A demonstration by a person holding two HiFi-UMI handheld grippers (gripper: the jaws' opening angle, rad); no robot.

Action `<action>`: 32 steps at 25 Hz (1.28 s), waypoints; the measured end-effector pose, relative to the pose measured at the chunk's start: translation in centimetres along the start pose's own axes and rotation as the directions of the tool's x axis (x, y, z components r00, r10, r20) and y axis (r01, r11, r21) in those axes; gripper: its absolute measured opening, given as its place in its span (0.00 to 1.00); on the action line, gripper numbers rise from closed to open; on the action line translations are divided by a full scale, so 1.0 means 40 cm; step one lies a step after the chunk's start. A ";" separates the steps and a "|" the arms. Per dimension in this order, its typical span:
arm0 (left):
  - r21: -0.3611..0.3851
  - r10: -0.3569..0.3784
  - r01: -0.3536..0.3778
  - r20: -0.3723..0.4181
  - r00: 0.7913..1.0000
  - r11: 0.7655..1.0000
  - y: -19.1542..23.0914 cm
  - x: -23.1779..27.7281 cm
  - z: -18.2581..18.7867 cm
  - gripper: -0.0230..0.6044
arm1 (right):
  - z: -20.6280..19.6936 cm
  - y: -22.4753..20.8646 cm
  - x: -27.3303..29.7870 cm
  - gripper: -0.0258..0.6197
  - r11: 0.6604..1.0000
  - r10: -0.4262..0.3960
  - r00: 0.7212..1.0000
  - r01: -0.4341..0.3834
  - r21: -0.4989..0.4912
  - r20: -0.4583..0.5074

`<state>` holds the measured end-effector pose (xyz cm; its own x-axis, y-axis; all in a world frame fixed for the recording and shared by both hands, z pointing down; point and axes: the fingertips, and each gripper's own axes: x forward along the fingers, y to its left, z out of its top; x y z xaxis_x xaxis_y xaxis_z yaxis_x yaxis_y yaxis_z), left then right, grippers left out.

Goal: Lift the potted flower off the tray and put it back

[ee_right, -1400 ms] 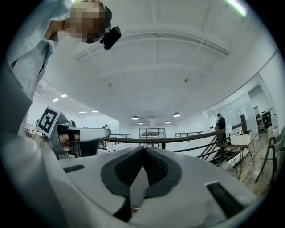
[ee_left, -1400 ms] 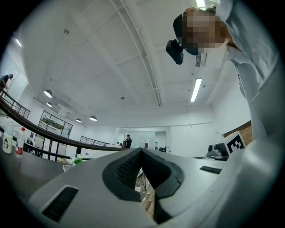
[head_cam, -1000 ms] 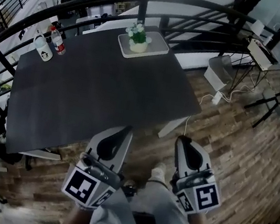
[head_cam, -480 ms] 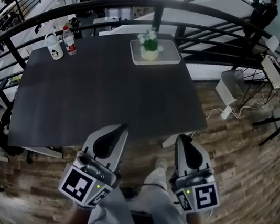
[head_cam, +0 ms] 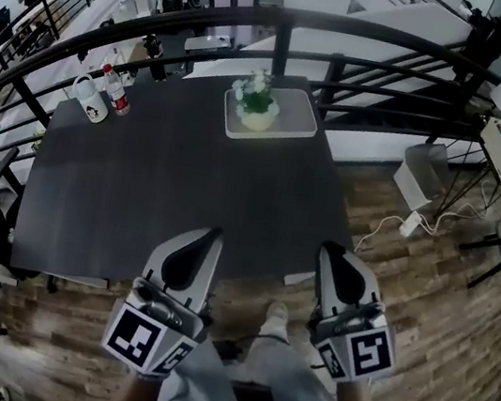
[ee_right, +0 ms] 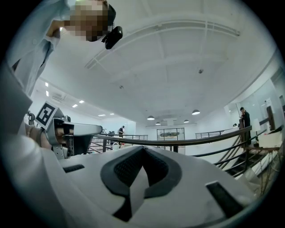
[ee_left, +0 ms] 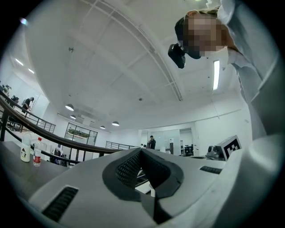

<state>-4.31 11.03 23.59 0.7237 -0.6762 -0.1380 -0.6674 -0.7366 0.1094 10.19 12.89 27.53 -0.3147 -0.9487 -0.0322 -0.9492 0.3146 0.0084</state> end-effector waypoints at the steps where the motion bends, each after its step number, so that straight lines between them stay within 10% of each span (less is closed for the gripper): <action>1: 0.007 0.011 -0.011 0.000 1.000 1.000 -0.002 0.023 0.001 0.03 | 0.002 -0.025 0.011 0.04 1.000 0.011 1.000 -0.011 -0.001 0.002; 32: 0.098 0.250 -0.246 -0.033 0.968 0.964 -0.016 0.374 -0.072 0.03 | -0.044 -0.380 0.265 0.04 0.967 0.247 0.969 -0.248 -0.062 -0.032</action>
<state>7.46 1.37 24.31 0.5393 -0.8389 -0.0739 -0.8387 -0.5429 0.0428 21.29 -2.00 28.84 -0.5390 -0.8423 0.0031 -0.8396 0.5375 0.0785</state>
